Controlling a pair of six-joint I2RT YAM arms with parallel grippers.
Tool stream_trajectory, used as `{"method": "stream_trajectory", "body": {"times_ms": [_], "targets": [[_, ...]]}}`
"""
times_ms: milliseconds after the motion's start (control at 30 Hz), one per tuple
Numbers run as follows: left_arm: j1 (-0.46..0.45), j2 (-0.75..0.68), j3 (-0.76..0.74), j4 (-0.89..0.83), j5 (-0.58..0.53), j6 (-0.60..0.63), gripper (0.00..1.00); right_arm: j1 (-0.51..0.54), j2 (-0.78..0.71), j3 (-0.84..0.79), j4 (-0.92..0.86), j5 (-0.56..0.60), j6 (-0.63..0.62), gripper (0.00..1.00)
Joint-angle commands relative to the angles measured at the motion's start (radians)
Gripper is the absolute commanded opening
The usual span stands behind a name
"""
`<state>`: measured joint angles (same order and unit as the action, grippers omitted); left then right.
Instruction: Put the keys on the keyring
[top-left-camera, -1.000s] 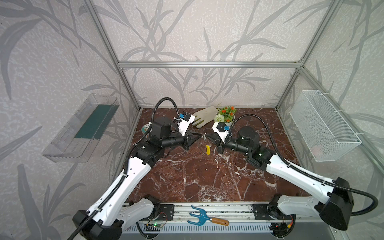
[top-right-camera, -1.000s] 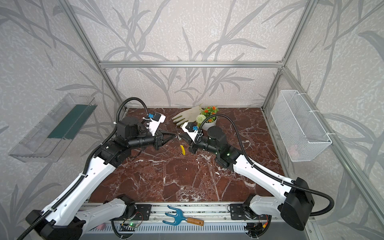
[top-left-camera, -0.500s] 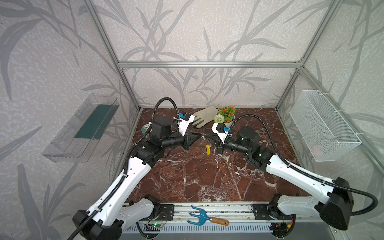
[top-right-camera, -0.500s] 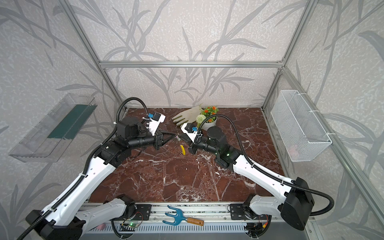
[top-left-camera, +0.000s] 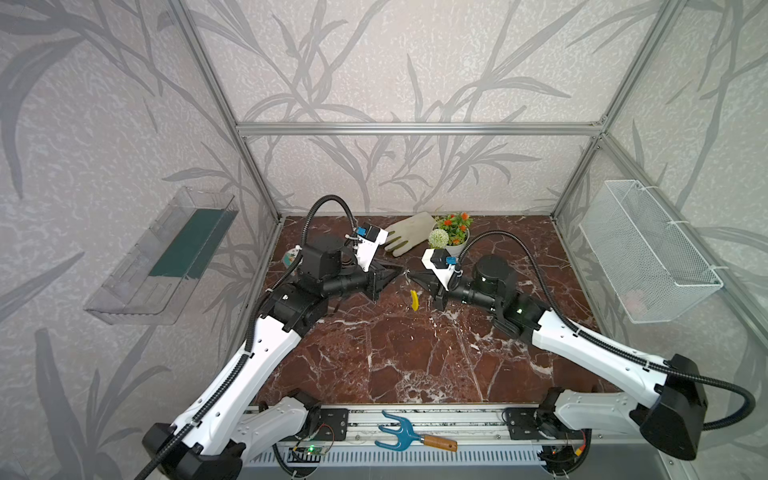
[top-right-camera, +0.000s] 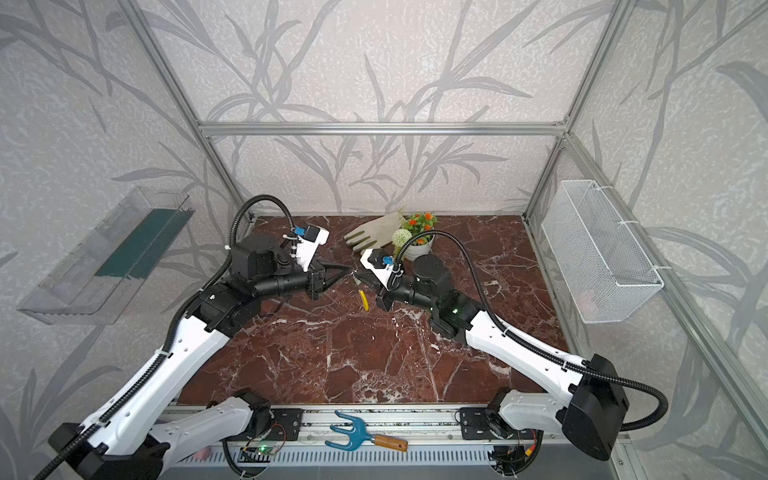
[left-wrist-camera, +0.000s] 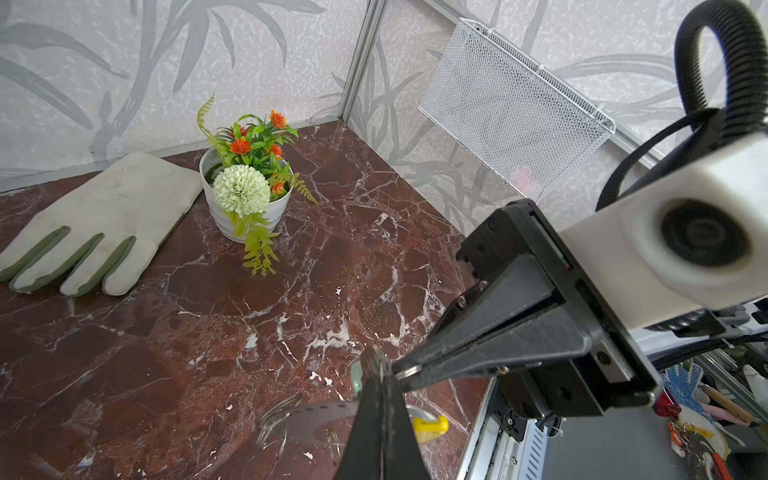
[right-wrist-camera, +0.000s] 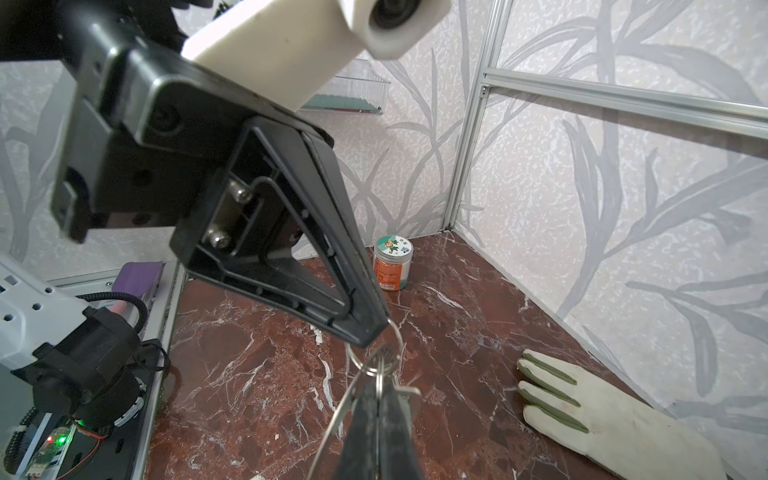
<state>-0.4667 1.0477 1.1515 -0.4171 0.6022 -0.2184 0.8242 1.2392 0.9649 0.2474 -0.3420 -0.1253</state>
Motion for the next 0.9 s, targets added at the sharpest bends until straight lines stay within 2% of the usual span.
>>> {"method": "stream_trajectory", "body": {"times_ms": [0,233,867], "targets": [[-0.001,-0.016,0.019,0.024,-0.029,-0.001,0.0,0.011,-0.036,-0.003,0.003,-0.028,-0.002,0.0],[0.0,-0.035,0.007,0.037,-0.05,-0.01,0.0,0.019,-0.034,-0.017,0.01,-0.037,0.017,0.0],[-0.001,-0.058,-0.018,0.062,-0.051,-0.013,0.0,0.028,-0.038,-0.029,0.016,0.039,0.064,0.0]]}}
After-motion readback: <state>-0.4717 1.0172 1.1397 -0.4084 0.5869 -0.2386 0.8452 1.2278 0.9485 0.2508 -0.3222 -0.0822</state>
